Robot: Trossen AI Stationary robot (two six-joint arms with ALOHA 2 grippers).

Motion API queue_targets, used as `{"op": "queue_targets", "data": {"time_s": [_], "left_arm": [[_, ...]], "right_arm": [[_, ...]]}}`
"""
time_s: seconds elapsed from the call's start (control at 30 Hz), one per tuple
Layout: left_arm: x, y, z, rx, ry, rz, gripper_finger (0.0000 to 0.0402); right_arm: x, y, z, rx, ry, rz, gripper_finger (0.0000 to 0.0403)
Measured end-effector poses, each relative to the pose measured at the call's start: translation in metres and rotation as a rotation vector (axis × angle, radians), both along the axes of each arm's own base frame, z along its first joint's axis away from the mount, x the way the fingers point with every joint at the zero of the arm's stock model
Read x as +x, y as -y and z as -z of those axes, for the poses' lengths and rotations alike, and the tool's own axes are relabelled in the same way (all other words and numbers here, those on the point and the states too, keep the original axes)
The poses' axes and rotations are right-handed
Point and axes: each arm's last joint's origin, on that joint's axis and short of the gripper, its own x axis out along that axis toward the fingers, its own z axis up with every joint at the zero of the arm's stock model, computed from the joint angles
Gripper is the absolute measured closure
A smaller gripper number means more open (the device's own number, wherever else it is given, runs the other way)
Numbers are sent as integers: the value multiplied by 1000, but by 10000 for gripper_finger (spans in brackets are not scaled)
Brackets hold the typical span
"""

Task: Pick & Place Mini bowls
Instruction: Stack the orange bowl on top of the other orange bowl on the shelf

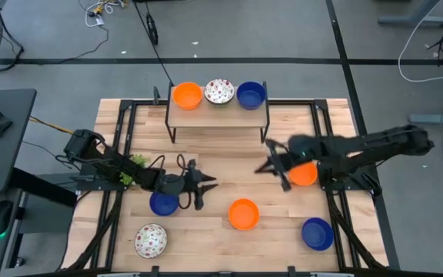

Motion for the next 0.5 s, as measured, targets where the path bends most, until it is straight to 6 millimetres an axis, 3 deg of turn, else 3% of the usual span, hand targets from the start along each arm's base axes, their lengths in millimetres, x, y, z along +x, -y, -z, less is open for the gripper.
{"op": "queue_targets", "data": {"time_s": [0.2, 0.5], "left_arm": [[38, 21, -18, 72, -67, 195, 287], [100, 50, -31, 83, -402, 603, 287]], "right_arm": [[-15, -8, 47, -126, 168, -96, 401], [-23, 4, 67, -158, 251, 20, 401]]}}
